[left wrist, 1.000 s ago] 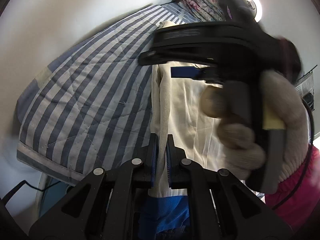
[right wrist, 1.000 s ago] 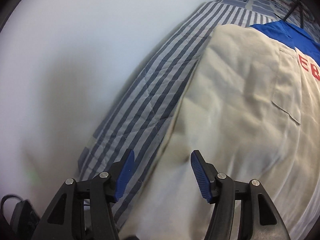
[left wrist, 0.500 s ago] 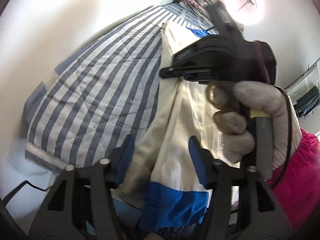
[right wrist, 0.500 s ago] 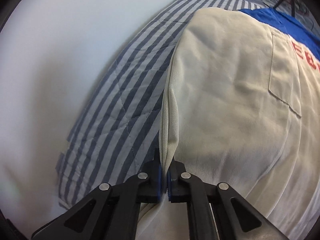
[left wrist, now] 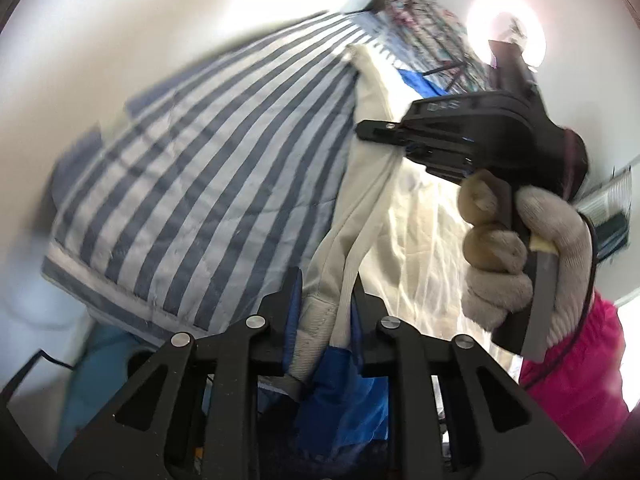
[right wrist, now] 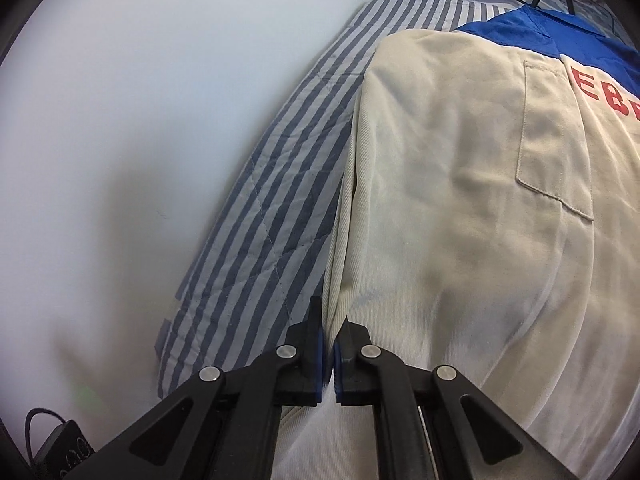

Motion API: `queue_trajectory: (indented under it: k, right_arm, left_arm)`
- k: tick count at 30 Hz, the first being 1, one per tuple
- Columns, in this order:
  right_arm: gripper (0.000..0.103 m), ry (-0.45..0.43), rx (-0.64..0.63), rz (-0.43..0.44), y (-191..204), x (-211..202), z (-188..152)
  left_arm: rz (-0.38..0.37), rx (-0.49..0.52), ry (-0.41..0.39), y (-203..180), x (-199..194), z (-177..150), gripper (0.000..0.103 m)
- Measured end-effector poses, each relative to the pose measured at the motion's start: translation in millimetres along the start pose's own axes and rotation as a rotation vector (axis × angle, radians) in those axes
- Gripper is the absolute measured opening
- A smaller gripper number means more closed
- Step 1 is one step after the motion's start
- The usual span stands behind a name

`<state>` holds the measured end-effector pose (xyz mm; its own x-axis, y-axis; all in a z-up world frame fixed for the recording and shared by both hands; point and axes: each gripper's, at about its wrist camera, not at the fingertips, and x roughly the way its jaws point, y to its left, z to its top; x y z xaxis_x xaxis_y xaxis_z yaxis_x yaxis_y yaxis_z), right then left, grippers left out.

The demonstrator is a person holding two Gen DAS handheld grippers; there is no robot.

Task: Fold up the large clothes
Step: 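Fold the held side over the jacket back with the right gripper, then open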

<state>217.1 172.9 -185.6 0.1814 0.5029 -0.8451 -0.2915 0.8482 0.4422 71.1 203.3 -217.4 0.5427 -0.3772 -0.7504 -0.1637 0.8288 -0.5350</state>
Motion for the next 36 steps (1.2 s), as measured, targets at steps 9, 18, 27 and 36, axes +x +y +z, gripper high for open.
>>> queue_trajectory:
  k: [9,18,27,36]
  right_arm:
    - [0.001,-0.088,0.105,0.151,-57.5,-58.1,7.8]
    - [0.001,-0.201,0.270,0.307,-159.6,-110.8,-17.7]
    - [0.001,-0.210,0.435,0.307,-240.6,-98.8,-65.1]
    - [0.010,-0.125,0.358,0.224,-224.2,-72.3,-85.2]
  left_arm:
    - [0.022,0.218,-0.057,-73.8,-19.0,-13.3,0.017]
    - [-0.033,0.435,-0.012,-161.4,-3.6,-41.8,0.011]
    - [-0.099,0.493,0.079,-184.9,1.1,-64.8,0.011]
    - [-0.073,0.378,0.058,-142.9,-22.4,-42.6,0.011]
